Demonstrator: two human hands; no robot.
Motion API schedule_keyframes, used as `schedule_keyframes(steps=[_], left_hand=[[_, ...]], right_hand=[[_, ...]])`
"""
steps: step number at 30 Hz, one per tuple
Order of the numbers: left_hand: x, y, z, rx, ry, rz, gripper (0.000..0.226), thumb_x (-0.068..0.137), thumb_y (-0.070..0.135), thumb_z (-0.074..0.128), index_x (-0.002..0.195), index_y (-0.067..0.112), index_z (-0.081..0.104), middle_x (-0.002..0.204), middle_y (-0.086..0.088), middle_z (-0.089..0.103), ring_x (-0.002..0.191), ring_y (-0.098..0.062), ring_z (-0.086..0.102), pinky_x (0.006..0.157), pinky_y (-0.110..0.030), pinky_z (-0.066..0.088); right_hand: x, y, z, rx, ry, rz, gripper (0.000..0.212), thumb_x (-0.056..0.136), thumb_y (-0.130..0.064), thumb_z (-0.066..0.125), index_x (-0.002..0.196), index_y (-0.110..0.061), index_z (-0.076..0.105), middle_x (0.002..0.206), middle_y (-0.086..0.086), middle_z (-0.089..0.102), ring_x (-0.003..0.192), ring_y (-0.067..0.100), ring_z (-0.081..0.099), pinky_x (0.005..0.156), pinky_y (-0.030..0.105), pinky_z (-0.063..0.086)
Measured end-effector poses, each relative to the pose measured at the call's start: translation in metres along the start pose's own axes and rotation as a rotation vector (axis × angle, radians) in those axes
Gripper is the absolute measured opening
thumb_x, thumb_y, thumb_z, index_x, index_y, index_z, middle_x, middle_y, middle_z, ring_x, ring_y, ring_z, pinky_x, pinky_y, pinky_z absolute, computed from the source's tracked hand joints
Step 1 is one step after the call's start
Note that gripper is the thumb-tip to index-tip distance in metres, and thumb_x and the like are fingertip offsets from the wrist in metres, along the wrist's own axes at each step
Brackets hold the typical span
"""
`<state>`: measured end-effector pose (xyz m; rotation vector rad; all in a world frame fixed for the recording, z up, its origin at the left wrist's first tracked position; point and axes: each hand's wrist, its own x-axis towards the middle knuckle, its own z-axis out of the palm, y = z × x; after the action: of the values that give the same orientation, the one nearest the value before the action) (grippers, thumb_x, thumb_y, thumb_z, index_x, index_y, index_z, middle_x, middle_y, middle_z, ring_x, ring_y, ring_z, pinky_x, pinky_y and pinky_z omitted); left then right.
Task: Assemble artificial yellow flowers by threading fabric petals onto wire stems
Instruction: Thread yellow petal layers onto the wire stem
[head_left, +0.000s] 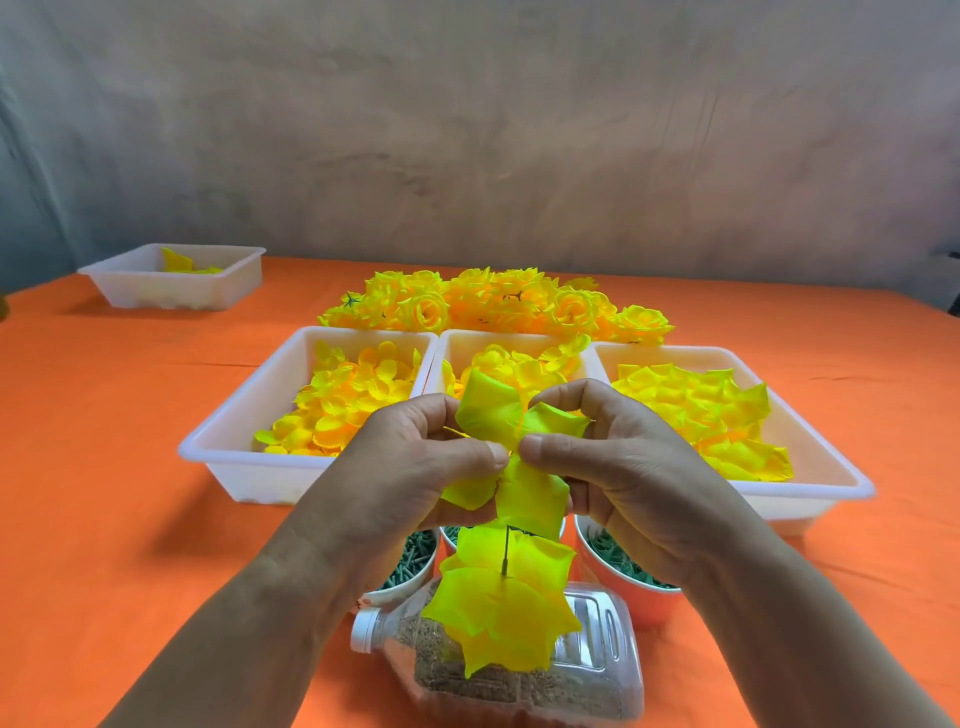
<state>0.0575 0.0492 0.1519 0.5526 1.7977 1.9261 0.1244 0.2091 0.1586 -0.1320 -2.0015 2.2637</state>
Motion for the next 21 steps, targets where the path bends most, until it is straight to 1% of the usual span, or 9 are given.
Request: schedule_keyframes(steps=[3,5,6,7,10,13,16,18,21], left_hand=[[-0.002,-0.002,0.000,-0.016,-0.017,-0.031,0.018,0.066,0.011,0.076,0.083,0.016,0.076,0.086,-0.009,0.074,0.072,-0.021,0.072,0.058,-0.029,0.057],[-0.004,-0.003,-0.001,-0.014,-0.041,-0.047,0.030,0.053,0.013,0.081,0.082,0.017,0.077,0.087,-0.011,0.074,0.073,-0.023,0.072,0.058,-0.030,0.058],[-0.004,-0.004,-0.001,-0.011,-0.049,-0.054,0.036,0.049,0.009,0.084,0.083,0.018,0.077,0.089,-0.012,0.074,0.075,-0.024,0.072,0.060,-0.032,0.058],[-0.005,-0.005,-0.002,-0.013,-0.055,-0.060,0.035,0.051,0.005,0.083,0.083,0.019,0.078,0.091,-0.013,0.074,0.076,-0.025,0.072,0.061,-0.032,0.058],[-0.007,-0.008,-0.003,-0.030,-0.054,-0.076,0.025,0.059,0.015,0.073,0.083,0.022,0.078,0.096,-0.017,0.074,0.077,-0.025,0.073,0.060,-0.031,0.058],[-0.008,-0.013,-0.004,-0.022,-0.058,-0.096,0.025,0.060,0.015,0.073,0.084,0.020,0.077,0.101,-0.019,0.073,0.080,-0.028,0.073,0.062,-0.033,0.058],[-0.009,-0.015,-0.005,-0.023,-0.072,-0.107,0.025,0.061,0.013,0.072,0.084,0.019,0.077,0.097,-0.017,0.074,0.080,-0.028,0.073,0.063,-0.034,0.059],[-0.010,-0.016,-0.006,-0.026,-0.078,-0.111,0.025,0.061,0.012,0.072,0.085,0.017,0.077,0.096,-0.016,0.073,0.082,-0.031,0.073,0.064,-0.036,0.059],[-0.012,-0.016,-0.005,-0.029,-0.075,-0.117,0.026,0.061,0.012,0.073,0.086,0.015,0.076,0.101,-0.022,0.072,0.090,-0.040,0.072,0.067,-0.040,0.060]], right_hand=[[-0.002,0.003,0.002,0.003,0.003,0.020,0.054,0.058,-0.013,0.074,0.108,-0.009,0.053,0.085,0.015,0.065,0.070,0.028,0.059,0.059,0.038,0.044],[-0.004,0.005,0.003,0.016,-0.005,0.030,0.052,0.058,-0.012,0.073,0.106,-0.009,0.053,0.078,0.011,0.065,0.060,0.022,0.059,0.051,0.032,0.044],[-0.005,0.007,0.003,0.021,-0.009,0.034,0.052,0.058,-0.012,0.073,0.106,-0.009,0.053,0.074,0.009,0.065,0.057,0.020,0.058,0.048,0.029,0.043],[-0.005,0.008,0.003,0.022,-0.013,0.037,0.052,0.059,-0.013,0.074,0.106,-0.009,0.054,0.073,0.009,0.065,0.058,0.023,0.057,0.048,0.029,0.043],[-0.006,0.014,0.003,0.013,-0.013,0.048,0.052,0.058,-0.015,0.075,0.107,-0.010,0.054,0.081,0.015,0.065,0.075,0.031,0.051,0.058,0.035,0.040],[-0.007,0.019,0.004,0.014,-0.013,0.062,0.052,0.058,-0.015,0.075,0.105,-0.010,0.054,0.082,0.015,0.065,0.074,0.029,0.052,0.057,0.033,0.041],[-0.008,0.022,0.003,0.013,-0.007,0.067,0.053,0.058,-0.016,0.075,0.105,-0.010,0.054,0.083,0.015,0.064,0.077,0.031,0.051,0.058,0.033,0.040],[-0.009,0.023,0.003,0.016,-0.006,0.070,0.052,0.059,-0.015,0.075,0.107,-0.010,0.054,0.085,0.016,0.064,0.079,0.033,0.051,0.061,0.036,0.040],[-0.012,0.024,0.002,0.014,-0.018,0.069,0.052,0.062,-0.012,0.077,0.109,-0.009,0.055,0.089,0.021,0.065,0.080,0.035,0.052,0.068,0.045,0.040]])
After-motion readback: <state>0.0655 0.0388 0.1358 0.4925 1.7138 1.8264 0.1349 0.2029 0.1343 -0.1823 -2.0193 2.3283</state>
